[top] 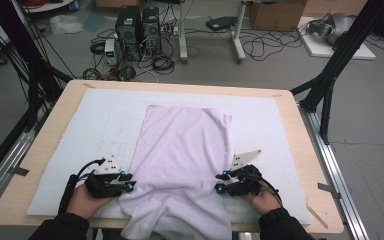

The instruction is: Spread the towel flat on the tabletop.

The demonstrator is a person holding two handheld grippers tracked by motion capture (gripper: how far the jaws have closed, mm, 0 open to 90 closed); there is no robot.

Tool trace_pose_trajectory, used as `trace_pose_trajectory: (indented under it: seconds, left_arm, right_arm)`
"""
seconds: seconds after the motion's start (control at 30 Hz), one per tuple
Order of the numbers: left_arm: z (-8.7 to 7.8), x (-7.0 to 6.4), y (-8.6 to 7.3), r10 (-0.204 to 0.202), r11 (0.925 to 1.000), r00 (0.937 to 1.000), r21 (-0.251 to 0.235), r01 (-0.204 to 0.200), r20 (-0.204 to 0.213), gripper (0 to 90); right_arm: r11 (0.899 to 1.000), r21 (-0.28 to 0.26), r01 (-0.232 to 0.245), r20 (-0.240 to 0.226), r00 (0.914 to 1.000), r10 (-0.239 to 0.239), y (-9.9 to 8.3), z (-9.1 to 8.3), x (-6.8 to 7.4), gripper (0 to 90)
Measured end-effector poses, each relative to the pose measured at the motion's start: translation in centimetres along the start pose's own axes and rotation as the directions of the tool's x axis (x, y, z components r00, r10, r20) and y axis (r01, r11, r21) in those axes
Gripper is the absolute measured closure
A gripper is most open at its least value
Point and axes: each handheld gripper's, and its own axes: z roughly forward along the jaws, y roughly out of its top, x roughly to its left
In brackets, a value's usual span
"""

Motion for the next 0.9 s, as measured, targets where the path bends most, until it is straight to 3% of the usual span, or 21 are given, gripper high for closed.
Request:
trace_pose_trajectory:
  seconds: [0.03,0.07,0.2,0.3,0.4,0.47,0.5,0.6,0.77,0.9]
  left_arm:
    - [0.0,0.1,0.2,0.006,1.0000,0.9999,0.002,-0.006,-0.012,86.8]
    - [0.0,0.3,0.4,0.008,0.9999,0.9993,-0.007,-0.009,-0.038,87.3]
    - [-0.1,1.9,1.8,-0.059,0.9966,0.9921,-0.064,0.053,-0.110,87.8]
    - [0.5,2.9,3.2,-0.083,0.9935,0.9851,-0.090,0.070,-0.151,87.8]
    - [1.9,3.4,4.0,-0.066,0.9967,0.9803,-0.058,0.056,-0.186,87.8]
    - [2.4,3.5,4.1,-0.061,0.9975,0.9818,-0.046,0.054,-0.179,87.6]
    - [2.4,3.6,4.1,-0.063,0.9975,0.9832,-0.042,0.057,-0.171,87.1]
    - [1.3,3.5,3.6,-0.065,0.9958,0.9842,-0.075,0.053,-0.165,80.7]
    - [-1.6,3.1,2.3,-0.083,0.9886,0.9849,-0.137,0.062,-0.152,66.4]
    - [-2.3,1.2,1.0,-0.032,0.9912,0.9930,-0.131,0.017,-0.114,62.9]
  right_arm:
    - [1.000,0.010,-0.002,-0.025,0.9997,0.002,0.1,0.2,-0.2,83.2]
    - [1.000,0.012,0.007,-0.021,0.9998,-0.007,0.3,0.2,-0.3,84.4]
    - [1.000,-0.005,0.018,0.103,0.9946,-0.017,1.7,-0.7,-1.3,84.7]
    - [0.999,-0.042,-0.017,0.154,0.9877,0.023,2.1,-1.1,-2.6,84.6]
    - [0.997,-0.020,-0.071,0.174,0.9821,0.074,1.6,-0.4,-4.0,84.2]
    - [0.996,-0.013,-0.087,0.168,0.9819,0.088,1.5,0.0,-4.4,79.4]
    - [0.996,-0.023,-0.091,0.181,0.9790,0.094,1.5,-0.1,-4.4,69.7]
    - [0.993,-0.091,-0.072,0.181,0.9795,0.088,1.6,-1.4,-3.8,67.2]
    - [0.987,-0.162,0.018,0.194,0.9809,0.014,1.5,-3.7,-1.3,62.6]
    - [0.982,-0.187,0.028,0.195,0.9808,0.009,0.3,-4.5,0.4,61.0]
